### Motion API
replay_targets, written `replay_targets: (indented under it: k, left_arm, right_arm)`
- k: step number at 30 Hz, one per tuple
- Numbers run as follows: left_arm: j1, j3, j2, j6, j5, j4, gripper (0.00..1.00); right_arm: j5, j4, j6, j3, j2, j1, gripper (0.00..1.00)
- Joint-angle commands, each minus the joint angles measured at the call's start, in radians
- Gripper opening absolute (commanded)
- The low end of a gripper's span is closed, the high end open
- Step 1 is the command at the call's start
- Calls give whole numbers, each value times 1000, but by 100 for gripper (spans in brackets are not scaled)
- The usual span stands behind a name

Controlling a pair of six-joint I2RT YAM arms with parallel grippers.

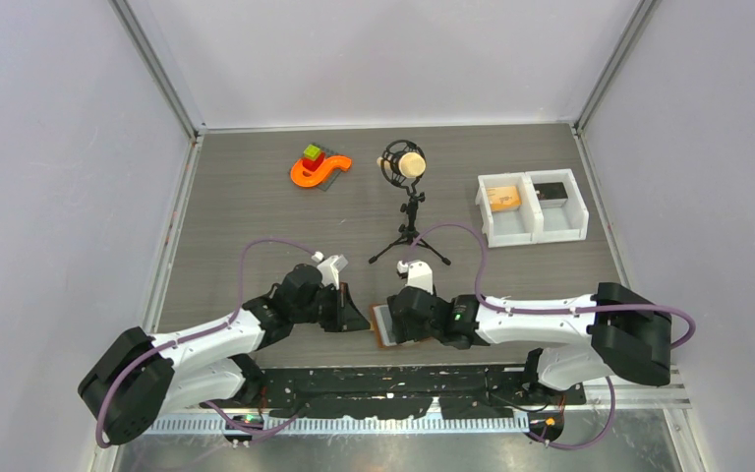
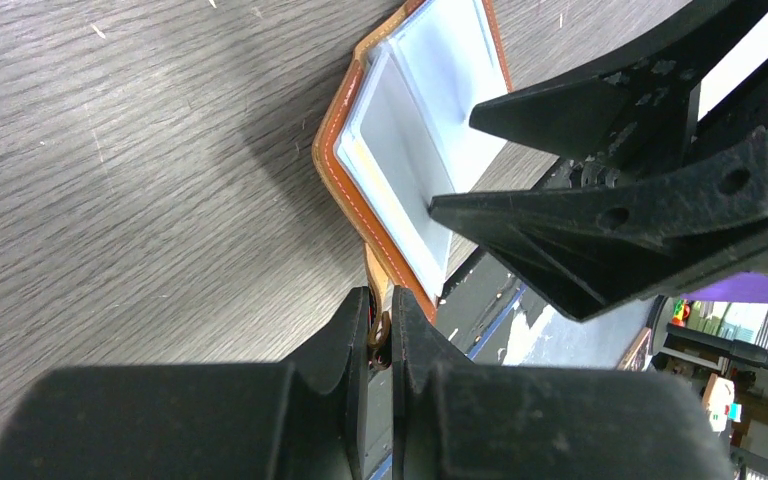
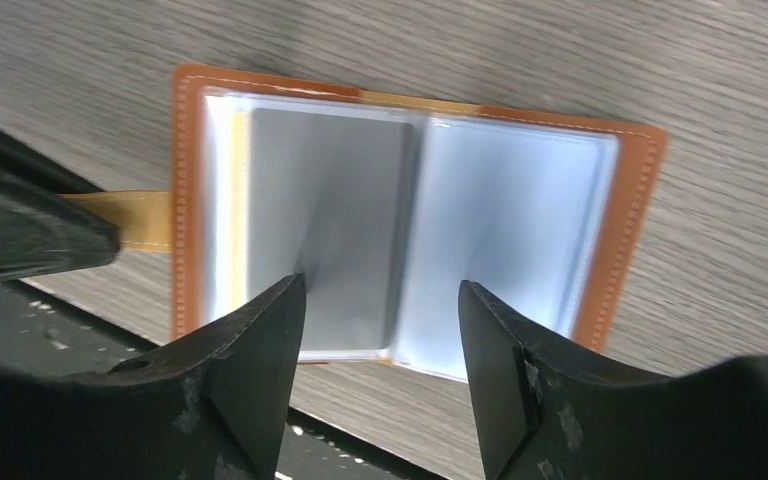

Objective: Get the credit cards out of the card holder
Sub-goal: Remove the credit card from the card holder.

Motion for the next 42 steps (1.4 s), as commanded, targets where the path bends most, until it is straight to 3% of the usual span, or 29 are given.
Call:
replay_targets:
  k: [1, 7, 11, 15, 22, 30, 42]
  left_arm:
    - [-1, 12, -1, 0, 19, 36, 0]
    - [-1, 10, 3, -2, 22, 37, 0]
    - [-1, 7, -1, -3, 29, 38, 0]
    - [-1, 4, -1, -3, 42, 44, 0]
    - [-1, 9, 1, 7, 63, 48, 0]
    - [0, 9, -4, 3, 66, 43, 0]
    - [0, 9, -5, 9, 62, 34, 0]
  right_arm:
    - [97, -85, -1, 39, -27, 15, 64]
    - [97, -40, -52, 31, -55, 27, 63]
    - [-15, 70, -187, -9, -92, 27, 62]
    - [-25, 113, -270, -41, -131, 27, 61]
    - [-70, 164, -194, -54, -110, 25, 69]
    - [-88, 163, -126, -36, -7, 26, 69]
    - [29, 24, -104, -5, -56, 26, 58]
